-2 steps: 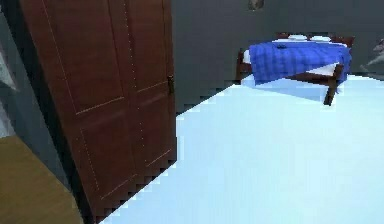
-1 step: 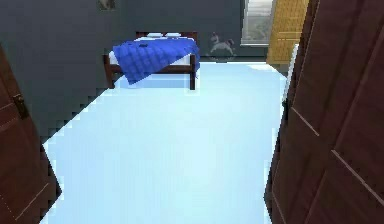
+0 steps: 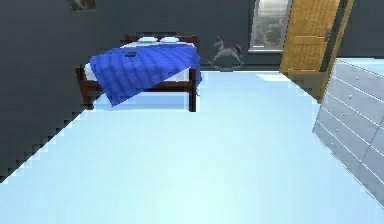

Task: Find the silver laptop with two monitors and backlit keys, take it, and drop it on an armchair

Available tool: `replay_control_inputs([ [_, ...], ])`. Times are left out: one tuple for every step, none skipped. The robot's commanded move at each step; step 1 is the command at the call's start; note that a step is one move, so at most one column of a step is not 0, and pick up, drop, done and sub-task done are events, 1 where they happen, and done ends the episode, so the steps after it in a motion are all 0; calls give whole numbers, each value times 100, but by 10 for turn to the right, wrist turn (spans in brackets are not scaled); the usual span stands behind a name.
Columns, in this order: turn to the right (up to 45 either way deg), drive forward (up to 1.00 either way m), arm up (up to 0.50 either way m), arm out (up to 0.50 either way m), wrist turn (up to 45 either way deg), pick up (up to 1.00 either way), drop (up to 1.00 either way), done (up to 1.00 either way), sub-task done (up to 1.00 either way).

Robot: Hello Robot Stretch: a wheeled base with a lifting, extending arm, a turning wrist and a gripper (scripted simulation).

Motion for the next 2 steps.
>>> replay_control_inputs([
  [60, 0, 0, 0, 0, 0, 0, 0, 0],
  [0, 50, 0, 0, 0, 0, 0, 0, 0],
])
